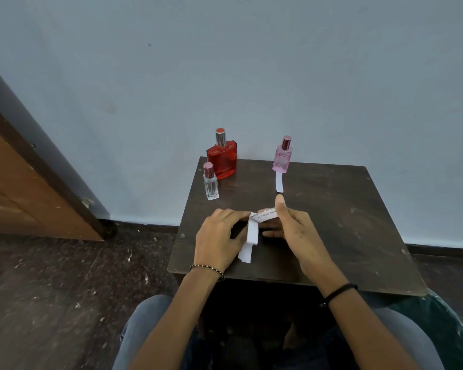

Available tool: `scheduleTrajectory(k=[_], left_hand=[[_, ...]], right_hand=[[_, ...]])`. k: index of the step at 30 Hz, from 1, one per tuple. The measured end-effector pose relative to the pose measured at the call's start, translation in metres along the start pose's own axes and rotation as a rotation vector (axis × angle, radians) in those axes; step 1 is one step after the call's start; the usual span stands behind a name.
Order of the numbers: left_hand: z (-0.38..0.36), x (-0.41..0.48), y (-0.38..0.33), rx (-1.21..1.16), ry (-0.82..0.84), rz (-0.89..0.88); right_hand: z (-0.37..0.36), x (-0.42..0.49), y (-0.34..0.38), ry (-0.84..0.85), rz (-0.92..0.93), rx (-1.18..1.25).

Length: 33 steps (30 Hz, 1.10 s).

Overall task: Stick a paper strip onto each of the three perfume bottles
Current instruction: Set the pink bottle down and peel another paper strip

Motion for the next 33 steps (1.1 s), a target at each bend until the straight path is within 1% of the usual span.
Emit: scheduleTrajectory(k=[2, 6, 9, 13, 15, 18, 22, 24, 28, 33], left_hand=[[0.002, -0.001, -0.003, 0.016, -0.026, -0.022], [0.003, -0.004, -0.009, 0.055, -0.066, -0.152], [0.003, -0.008, -0.013, 0.100, -0.114, -0.252], [0.004, -0.013, -0.018, 0.191, -0.179, -0.294], [0.001, -0.015, -0.021, 0.213, -0.174, -0.316], [0.000, -0.018, -0.024, 0.174, -0.156, -0.338], [0.005, -0.019, -0.027, 0.125, -0.120, -0.280], [0.005, -0.019, -0.028, 0.144, -0.108, -0.273], [-0.002, -0.018, -0.028, 0.175, -0.097, -0.313], [-0.007, -0.019, -0.030, 0.233, -0.100, -0.346]], right_hand=[[0.001, -0.001, 0.001, 0.011, 0.052, -0.025], [0.001, -0.002, 0.003, -0.009, 0.140, -0.289], [-0.001, 0.000, 0.007, -0.063, 0.233, -0.463], [-0.006, 0.000, 0.011, -0.115, 0.357, -0.589], [-0.009, 0.001, 0.009, -0.127, 0.383, -0.660], [-0.013, 0.002, 0.007, -0.119, 0.358, -0.747], [-0.014, 0.000, 0.010, -0.104, 0.315, -0.776], [-0.015, -0.001, 0.011, -0.096, 0.303, -0.775], [-0.015, -0.003, 0.013, -0.120, 0.298, -0.788], [-0.022, -0.007, 0.018, -0.119, 0.310, -0.932]])
Point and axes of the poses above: each hand's wrist, its own x-axis towards the middle knuckle, its own z-axis out of the back of the hand, y = z × x, the point moved 5 cm from there along x, towards the middle knuckle, and after that the axes turned 6 degrees about y, right-handed, at the moved point
